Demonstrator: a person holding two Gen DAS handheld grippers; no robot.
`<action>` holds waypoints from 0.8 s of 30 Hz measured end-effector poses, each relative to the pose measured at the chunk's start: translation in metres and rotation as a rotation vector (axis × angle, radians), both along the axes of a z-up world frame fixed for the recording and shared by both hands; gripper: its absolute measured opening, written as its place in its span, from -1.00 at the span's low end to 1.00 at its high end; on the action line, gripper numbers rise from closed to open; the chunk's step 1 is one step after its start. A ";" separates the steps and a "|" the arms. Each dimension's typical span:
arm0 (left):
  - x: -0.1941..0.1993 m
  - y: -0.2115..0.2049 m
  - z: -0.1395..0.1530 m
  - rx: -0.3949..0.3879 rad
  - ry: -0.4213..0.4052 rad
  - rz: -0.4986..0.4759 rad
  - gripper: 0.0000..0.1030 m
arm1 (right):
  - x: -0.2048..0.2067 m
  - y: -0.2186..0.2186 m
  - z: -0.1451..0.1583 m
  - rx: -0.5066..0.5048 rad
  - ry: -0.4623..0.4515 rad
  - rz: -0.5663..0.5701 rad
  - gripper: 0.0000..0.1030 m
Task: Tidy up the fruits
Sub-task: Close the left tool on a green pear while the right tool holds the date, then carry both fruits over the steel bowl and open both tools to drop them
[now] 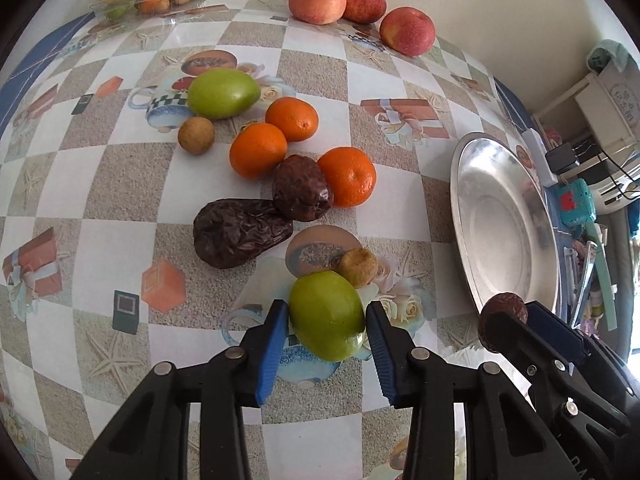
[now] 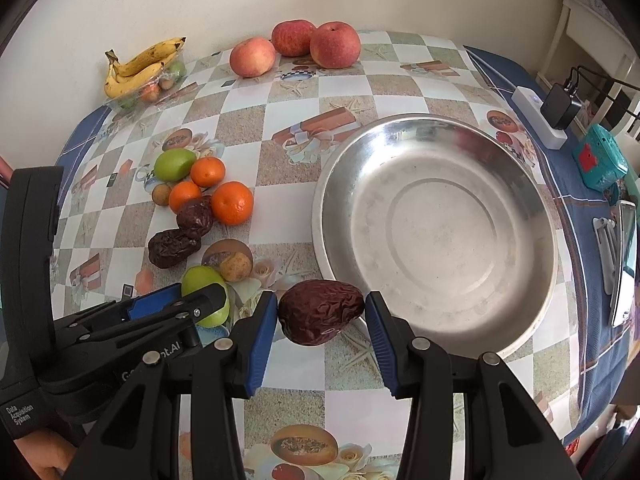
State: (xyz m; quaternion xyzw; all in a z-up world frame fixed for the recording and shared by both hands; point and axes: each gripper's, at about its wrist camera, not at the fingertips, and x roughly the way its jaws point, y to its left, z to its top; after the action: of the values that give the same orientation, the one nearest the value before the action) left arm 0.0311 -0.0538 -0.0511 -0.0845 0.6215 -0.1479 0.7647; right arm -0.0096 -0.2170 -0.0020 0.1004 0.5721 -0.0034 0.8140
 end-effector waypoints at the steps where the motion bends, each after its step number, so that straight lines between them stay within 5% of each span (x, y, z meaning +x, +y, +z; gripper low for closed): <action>1: 0.000 0.002 0.000 -0.010 0.007 0.010 -0.17 | 0.000 -0.001 0.000 0.002 0.001 -0.003 -0.08; 11: 0.003 0.038 0.011 -0.108 0.008 0.149 -0.18 | -0.001 -0.007 0.000 0.010 0.002 -0.031 -0.08; 24: 0.000 0.005 0.032 -0.136 -0.082 0.036 -0.18 | -0.009 -0.069 0.003 -0.045 0.004 -0.284 -0.08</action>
State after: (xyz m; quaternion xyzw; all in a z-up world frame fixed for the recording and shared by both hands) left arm 0.0316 -0.0486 -0.0195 -0.1410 0.5764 -0.1795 0.7846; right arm -0.0190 -0.2865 0.0015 0.1619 0.5536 -0.1317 0.8062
